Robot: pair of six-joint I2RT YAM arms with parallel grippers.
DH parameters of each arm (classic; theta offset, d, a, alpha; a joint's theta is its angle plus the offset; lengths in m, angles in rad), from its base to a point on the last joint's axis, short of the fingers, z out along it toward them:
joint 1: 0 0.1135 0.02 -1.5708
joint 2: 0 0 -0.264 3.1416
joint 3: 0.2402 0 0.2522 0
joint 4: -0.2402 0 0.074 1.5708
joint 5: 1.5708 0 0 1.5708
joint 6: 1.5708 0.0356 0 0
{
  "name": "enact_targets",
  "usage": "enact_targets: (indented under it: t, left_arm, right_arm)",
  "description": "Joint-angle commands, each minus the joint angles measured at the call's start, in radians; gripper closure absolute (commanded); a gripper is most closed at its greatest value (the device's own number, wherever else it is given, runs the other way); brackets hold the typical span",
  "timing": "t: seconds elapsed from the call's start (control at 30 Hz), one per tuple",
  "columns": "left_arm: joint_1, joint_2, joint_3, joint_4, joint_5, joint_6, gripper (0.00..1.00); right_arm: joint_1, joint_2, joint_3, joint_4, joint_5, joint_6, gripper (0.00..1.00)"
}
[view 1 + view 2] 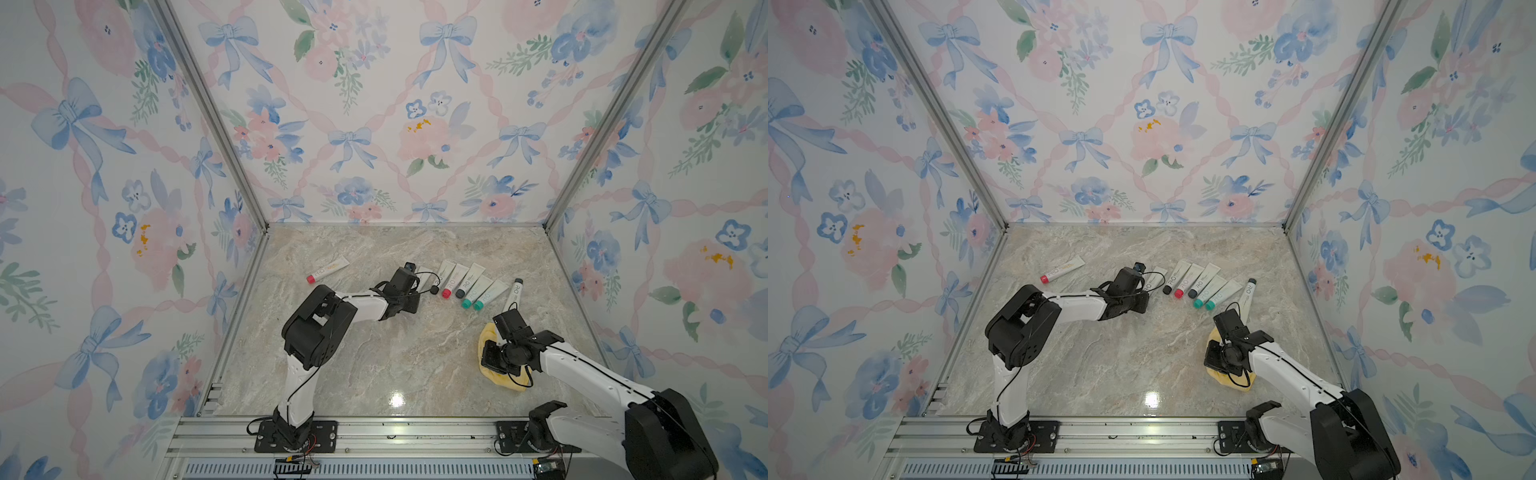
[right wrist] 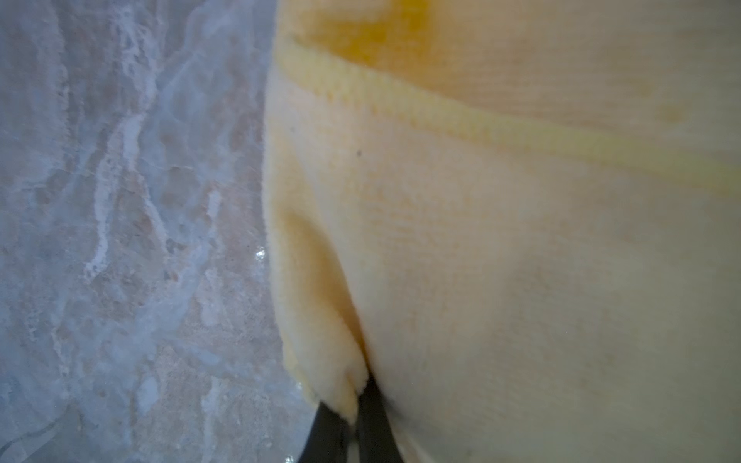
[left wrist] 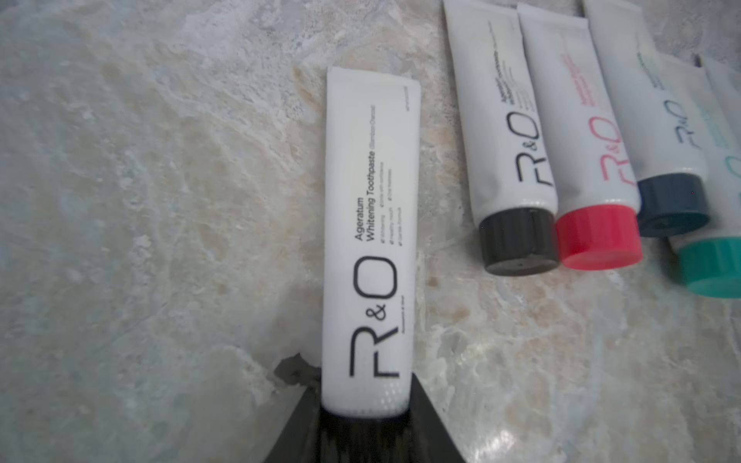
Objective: Wipe the surface of the toothpaste tube
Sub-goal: Move the toothpaste to the center of the board.
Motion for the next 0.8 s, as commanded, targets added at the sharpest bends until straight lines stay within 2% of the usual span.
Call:
enact_targets:
  t: [0.0, 0.1, 0.23, 0.43, 0.5, 0.77]
  left_arm:
    - [0.009, 0.090, 0.066, -0.107, 0.058, 0.048, 0.66]
    - [0.007, 0.139, 0.138, -0.107, 0.108, 0.064, 0.65]
    - [0.009, 0.163, 0.173, -0.108, 0.112, 0.060, 0.61]
    - [0.044, 0.047, 0.106, -0.108, 0.062, 0.030, 0.25]
    - [0.075, -0.019, 0.067, -0.109, 0.040, 0.018, 0.18]
    - [0.274, -0.215, -0.063, -0.120, 0.018, -0.034, 0.11]
  right_arm:
    - [0.022, 0.019, 0.016, 0.025, -0.003, 0.021, 0.93]
    - [0.024, 0.037, 0.019, 0.038, -0.003, 0.023, 0.93]
    - [0.027, 0.057, 0.023, 0.045, -0.005, 0.021, 0.93]
    - [0.029, 0.072, 0.032, 0.048, -0.010, 0.012, 0.93]
    - [0.032, 0.078, 0.031, 0.054, -0.010, 0.013, 0.93]
    - [0.041, 0.083, -0.003, 0.091, -0.015, 0.024, 0.93]
